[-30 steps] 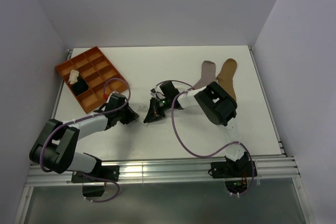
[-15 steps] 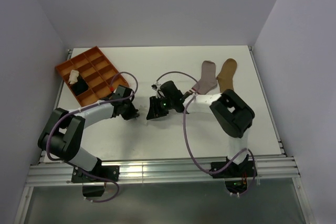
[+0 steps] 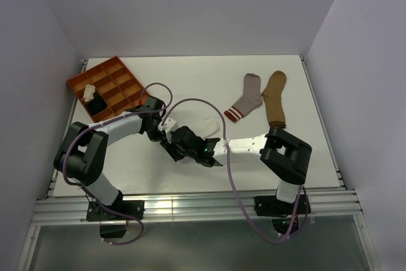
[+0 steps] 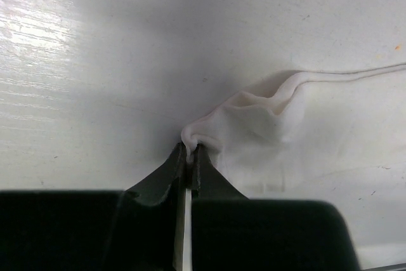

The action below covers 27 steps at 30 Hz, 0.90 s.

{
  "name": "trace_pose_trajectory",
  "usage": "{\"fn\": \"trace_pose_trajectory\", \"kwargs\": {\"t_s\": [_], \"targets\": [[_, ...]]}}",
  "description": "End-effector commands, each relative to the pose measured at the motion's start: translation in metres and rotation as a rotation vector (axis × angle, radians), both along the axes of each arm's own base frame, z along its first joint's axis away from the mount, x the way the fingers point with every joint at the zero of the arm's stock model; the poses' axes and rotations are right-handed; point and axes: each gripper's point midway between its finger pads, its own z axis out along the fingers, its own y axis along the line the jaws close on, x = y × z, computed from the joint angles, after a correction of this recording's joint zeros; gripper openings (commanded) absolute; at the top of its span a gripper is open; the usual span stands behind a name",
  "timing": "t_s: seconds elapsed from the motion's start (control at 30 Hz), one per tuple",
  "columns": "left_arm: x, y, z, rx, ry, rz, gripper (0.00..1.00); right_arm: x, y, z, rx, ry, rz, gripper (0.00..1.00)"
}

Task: Roll the socks
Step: Roll the sock at the center of the board.

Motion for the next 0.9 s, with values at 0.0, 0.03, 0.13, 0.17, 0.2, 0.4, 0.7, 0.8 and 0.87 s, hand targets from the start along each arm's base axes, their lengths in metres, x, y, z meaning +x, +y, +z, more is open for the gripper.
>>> {"fn": "trace_pose_trajectory", "kwargs": {"t_s": [0.0,0.03,0.13,0.17,0.2,0.4,0.7,0.8,0.87], "targets": [[-0.014,0.012,-0.01,0.069,0.065,-0.034,0.0,0.023,0.004,0.007,-0.054,-0.137,-0.053,0.5],[-0.014,0.012,-0.01,0.07,0.063,-0.034,0.0,0.024,0.006,0.008,-0.057,-0.142,-0.055,0.5],[-0.014,0.013,-0.01,0.072,0.063,-0.035,0.0,0.022,0.009,0.0,-0.078,-0.143,-0.044,0.49],[-0.014,0.013,-0.01,0.071,0.064,-0.035,0.0,0.022,0.01,-0.002,-0.084,-0.14,-0.04,0.48],[-0.014,0.012,-0.01,0.067,0.063,-0.035,0.01,0.021,0.01,-0.008,-0.093,-0.133,-0.034,0.48],[-0.014,0.009,-0.013,0.057,0.07,-0.038,0.0,0.017,0.014,-0.017,-0.113,-0.128,-0.022,0.44],[-0.014,0.011,-0.012,0.066,0.071,-0.04,0.01,0.016,0.016,-0.015,-0.124,-0.142,-0.033,0.44],[-0.013,0.01,-0.011,0.065,0.07,-0.04,0.01,0.017,0.016,-0.022,-0.148,-0.138,-0.037,0.44],[-0.013,0.011,-0.01,0.065,0.068,-0.038,0.01,0.015,0.016,-0.026,-0.156,-0.132,-0.03,0.44]]}}
